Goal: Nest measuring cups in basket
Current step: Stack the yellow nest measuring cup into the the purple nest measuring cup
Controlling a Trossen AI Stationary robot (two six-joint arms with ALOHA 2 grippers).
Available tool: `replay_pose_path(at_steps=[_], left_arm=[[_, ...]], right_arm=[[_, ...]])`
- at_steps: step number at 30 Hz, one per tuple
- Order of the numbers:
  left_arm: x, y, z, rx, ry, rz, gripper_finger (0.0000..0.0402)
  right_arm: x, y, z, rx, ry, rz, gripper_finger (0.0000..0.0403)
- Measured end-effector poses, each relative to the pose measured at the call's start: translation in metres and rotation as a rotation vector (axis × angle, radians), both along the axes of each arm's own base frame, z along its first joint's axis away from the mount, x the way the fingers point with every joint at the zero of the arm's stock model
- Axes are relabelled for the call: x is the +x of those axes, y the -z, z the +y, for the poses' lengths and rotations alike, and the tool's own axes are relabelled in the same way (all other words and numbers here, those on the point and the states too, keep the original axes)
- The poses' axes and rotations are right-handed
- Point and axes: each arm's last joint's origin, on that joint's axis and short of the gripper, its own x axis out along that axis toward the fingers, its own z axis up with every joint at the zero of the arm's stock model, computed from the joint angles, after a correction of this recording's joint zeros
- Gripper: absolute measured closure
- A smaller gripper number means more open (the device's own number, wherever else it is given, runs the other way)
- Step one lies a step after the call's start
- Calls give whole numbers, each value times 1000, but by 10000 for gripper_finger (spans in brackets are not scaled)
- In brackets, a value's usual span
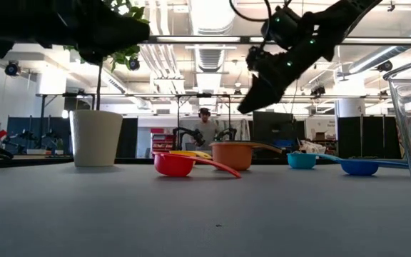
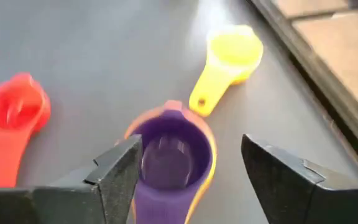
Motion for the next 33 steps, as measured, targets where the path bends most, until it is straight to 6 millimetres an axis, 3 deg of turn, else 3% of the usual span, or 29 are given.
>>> replay_pose_path(at_steps=[7,17,22,33], left_arm=[[3,-6,18,24,-80,-18,306],[3,-11,33,9,-80,-23,319],[3,-14,40,51,-116,-20,334],[-7,-26,50,55,-141,-31,360]], right_arm=[[36,-1,-13,2,13,-22,101],[94,23,-38,58,25,117,46],[118,38,-53,85,66,165,37],[135,62,-94,122,208,264,37]])
